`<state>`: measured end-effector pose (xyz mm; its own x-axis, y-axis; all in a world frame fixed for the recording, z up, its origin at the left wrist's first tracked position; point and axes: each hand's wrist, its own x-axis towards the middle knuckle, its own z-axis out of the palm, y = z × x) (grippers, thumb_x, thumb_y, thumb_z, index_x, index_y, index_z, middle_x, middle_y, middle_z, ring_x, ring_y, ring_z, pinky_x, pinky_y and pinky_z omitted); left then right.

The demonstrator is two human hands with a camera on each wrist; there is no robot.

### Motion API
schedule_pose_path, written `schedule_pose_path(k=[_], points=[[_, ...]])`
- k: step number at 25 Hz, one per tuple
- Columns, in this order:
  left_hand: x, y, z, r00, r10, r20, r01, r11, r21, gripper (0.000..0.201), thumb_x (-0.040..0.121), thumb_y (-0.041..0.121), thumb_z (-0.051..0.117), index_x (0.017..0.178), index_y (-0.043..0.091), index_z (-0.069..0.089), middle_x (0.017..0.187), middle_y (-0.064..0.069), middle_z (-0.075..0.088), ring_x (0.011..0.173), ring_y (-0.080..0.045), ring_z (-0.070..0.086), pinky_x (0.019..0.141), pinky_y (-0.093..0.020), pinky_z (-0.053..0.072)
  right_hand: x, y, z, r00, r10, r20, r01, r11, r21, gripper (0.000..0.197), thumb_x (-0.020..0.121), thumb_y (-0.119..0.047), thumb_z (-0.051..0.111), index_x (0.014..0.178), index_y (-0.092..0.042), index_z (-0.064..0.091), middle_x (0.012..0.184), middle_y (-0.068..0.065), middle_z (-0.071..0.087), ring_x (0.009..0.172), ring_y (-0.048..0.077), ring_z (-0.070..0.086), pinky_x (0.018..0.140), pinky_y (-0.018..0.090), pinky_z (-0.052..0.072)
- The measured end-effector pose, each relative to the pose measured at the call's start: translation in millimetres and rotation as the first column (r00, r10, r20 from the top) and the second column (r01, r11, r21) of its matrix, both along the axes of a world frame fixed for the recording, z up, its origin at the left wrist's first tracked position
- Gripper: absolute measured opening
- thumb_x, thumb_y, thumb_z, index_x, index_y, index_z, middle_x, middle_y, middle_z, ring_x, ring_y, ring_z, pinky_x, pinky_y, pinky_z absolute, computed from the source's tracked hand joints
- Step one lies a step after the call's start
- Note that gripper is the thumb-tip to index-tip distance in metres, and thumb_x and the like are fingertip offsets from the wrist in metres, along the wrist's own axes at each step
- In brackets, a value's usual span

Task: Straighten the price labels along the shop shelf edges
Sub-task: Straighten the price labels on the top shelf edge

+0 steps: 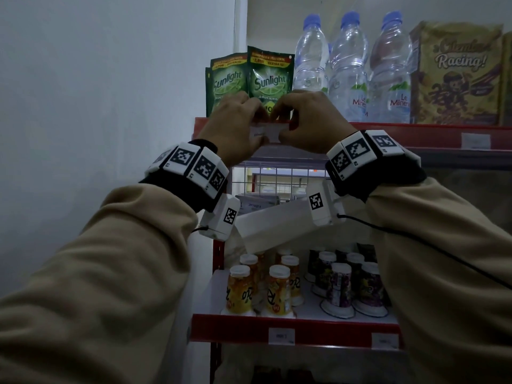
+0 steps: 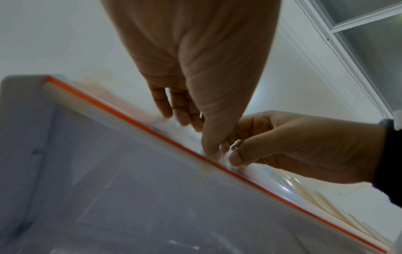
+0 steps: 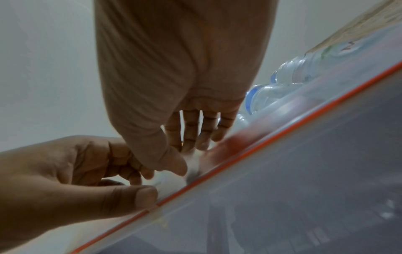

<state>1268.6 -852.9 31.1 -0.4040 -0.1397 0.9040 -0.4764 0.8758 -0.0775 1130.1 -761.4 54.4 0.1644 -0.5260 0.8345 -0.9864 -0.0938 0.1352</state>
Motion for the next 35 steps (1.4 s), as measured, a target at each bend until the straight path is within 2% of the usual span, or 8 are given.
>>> schedule_pose_path(k=[10,20,23,26,28,30,33,35], points=[[10,-6,-7,1.0,-0.024,-0.012,0.023,0.997,-0.072,0.039,0.082,0.036,0.066,0.112,0.011,0.062,0.114,-0.01,0.051,0.114,-0.024,0.044,0.089,-0.027,0.037,7,-11,7,0.998,-0.053,0.03,0.051,0.995,0.083,0.036,0.072,-0.036,0.07,0.098,-0.011,0.064,0.085,0.001,0.057,0.08,0.016,0.05,0.072,0.024,0.037],[7,-12,-8,0.995,-0.082,-0.05,0.076,0.991,-0.112,0.033,0.085,0.028,0.063,0.112,0.01,0.059,0.111,-0.01,0.05,0.105,-0.02,0.046,0.086,-0.021,0.037,7,-8,22,0.996,-0.087,0.019,0.081,0.97,0.228,0.022,0.08,-0.032,0.072,0.096,-0.018,0.067,0.077,-0.007,0.055,0.074,0.009,0.049,0.059,0.018,0.036],[9,-11,-8,0.986,-0.144,-0.088,0.133,0.984,-0.121,0.033,0.087,0.019,0.06,0.116,0.007,0.05,0.114,-0.011,0.05,0.095,-0.014,0.047,0.08,-0.019,0.039,5,-5,30,0.99,-0.13,0.048,0.113,0.96,0.258,0.018,0.083,-0.03,0.07,0.095,-0.018,0.064,0.085,-0.005,0.059,0.083,0.011,0.052,0.063,0.022,0.037],[10,-11,-7,0.967,-0.203,-0.155,0.186,0.975,-0.118,0.033,0.088,0.016,0.056,0.118,0.005,0.046,0.115,-0.011,0.047,0.091,-0.011,0.045,0.077,-0.016,0.04,-2,1,32,0.978,-0.006,0.21,-0.018,0.993,0.114,0.017,0.083,-0.023,0.071,0.096,-0.015,0.063,0.099,0.004,0.067,0.085,0.011,0.059,0.067,0.015,0.045],[9,-11,-7,0.951,-0.237,-0.196,0.224,0.971,-0.086,0.035,0.09,0.019,0.056,0.119,0.005,0.044,0.115,-0.011,0.047,0.092,-0.012,0.048,0.075,-0.015,0.043,-3,3,27,0.878,0.191,0.439,-0.186,0.981,-0.055,0.027,0.081,-0.013,0.072,0.105,-0.009,0.06,0.104,0.011,0.068,0.089,0.018,0.066,0.078,0.028,0.055],[8,-11,-7,0.94,-0.253,-0.231,0.246,0.967,-0.059,0.033,0.093,0.026,0.054,0.118,0.006,0.045,0.112,-0.009,0.051,0.089,-0.012,0.051,0.071,-0.014,0.042,2,1,19,0.668,0.398,0.628,-0.358,0.913,-0.198,0.039,0.08,-0.001,0.072,0.115,-0.004,0.055,0.106,0.018,0.067,0.092,0.026,0.068,0.08,0.039,0.058],[3,-9,-5,0.931,-0.262,-0.252,0.265,0.964,-0.024,0.033,0.097,0.036,0.048,0.112,0.007,0.054,0.103,-0.007,0.059,0.082,-0.013,0.055,0.066,-0.016,0.042,10,-5,6,0.43,0.573,0.697,-0.486,0.798,-0.357,0.04,0.08,0.005,0.069,0.117,0.0,0.054,0.102,0.018,0.067,0.086,0.025,0.069,0.077,0.037,0.058],[1,-9,-3,0.926,-0.283,-0.25,0.29,0.957,-0.008,0.033,0.097,0.036,0.048,0.106,0.007,0.06,0.098,-0.007,0.063,0.08,-0.014,0.057,0.066,-0.021,0.047,15,-9,-2,0.381,0.611,0.694,-0.502,0.767,-0.399,0.036,0.08,0.004,0.069,0.113,0.001,0.057,0.099,0.017,0.068,0.082,0.025,0.069,0.073,0.036,0.058]])
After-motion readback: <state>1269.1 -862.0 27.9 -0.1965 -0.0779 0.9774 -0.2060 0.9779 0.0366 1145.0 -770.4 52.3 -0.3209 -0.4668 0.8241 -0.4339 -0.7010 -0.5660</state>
